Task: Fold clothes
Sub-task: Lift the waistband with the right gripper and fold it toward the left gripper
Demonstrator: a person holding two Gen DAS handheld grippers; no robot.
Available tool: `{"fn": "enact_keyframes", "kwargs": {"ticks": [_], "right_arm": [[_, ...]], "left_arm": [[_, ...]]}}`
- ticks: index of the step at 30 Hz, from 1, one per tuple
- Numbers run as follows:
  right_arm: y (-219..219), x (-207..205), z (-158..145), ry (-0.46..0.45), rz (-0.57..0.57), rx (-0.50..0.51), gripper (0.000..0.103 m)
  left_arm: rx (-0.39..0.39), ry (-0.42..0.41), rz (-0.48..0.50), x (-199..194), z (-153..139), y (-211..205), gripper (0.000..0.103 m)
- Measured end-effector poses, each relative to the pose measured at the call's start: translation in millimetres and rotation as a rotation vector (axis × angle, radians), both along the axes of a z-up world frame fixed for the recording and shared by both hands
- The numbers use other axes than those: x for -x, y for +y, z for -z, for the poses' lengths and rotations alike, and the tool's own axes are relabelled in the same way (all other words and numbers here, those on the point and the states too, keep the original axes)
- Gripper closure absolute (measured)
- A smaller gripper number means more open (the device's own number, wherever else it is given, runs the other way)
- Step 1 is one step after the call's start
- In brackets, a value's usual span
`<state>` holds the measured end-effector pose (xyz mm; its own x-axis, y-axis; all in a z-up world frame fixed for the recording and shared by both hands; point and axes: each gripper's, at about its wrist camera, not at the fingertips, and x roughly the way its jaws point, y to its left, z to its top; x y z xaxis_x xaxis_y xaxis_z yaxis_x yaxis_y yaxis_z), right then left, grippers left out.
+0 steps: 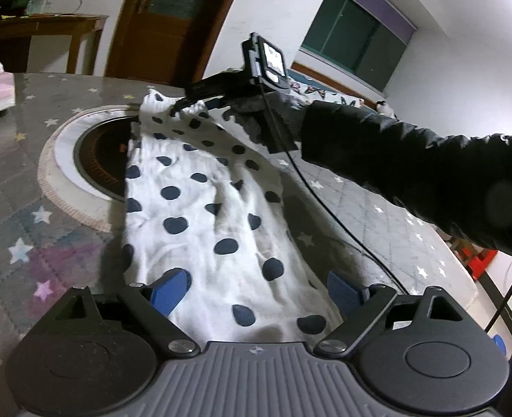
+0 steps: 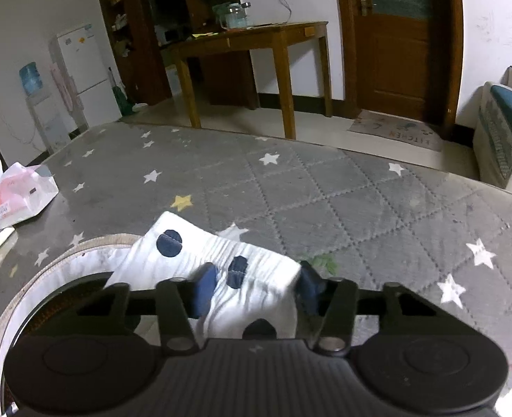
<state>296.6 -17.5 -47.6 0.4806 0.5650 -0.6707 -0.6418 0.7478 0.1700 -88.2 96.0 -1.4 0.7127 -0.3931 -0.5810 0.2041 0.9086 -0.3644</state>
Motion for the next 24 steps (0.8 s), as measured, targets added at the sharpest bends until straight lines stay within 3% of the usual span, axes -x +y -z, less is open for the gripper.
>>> {"fn": "enact_keyframes", "kwargs": {"ticks": [4,14,24], "right_arm": [[-5,-1,-2,0.025,-0.006,-0.033,0.08],[-15,21,-30,0.002,-0.039,-0.118,0.084],[-41,103,-84,-0.036,-0.126,-0.201,0.085]], "left_arm": [[-0.009,0.014,-0.034,-1,1,6,0.012],[-0.027,0.036,-0.12,-1,3,20,0.011],[-0.06,0.036,-0.206,14,3,35,0.011]]}}
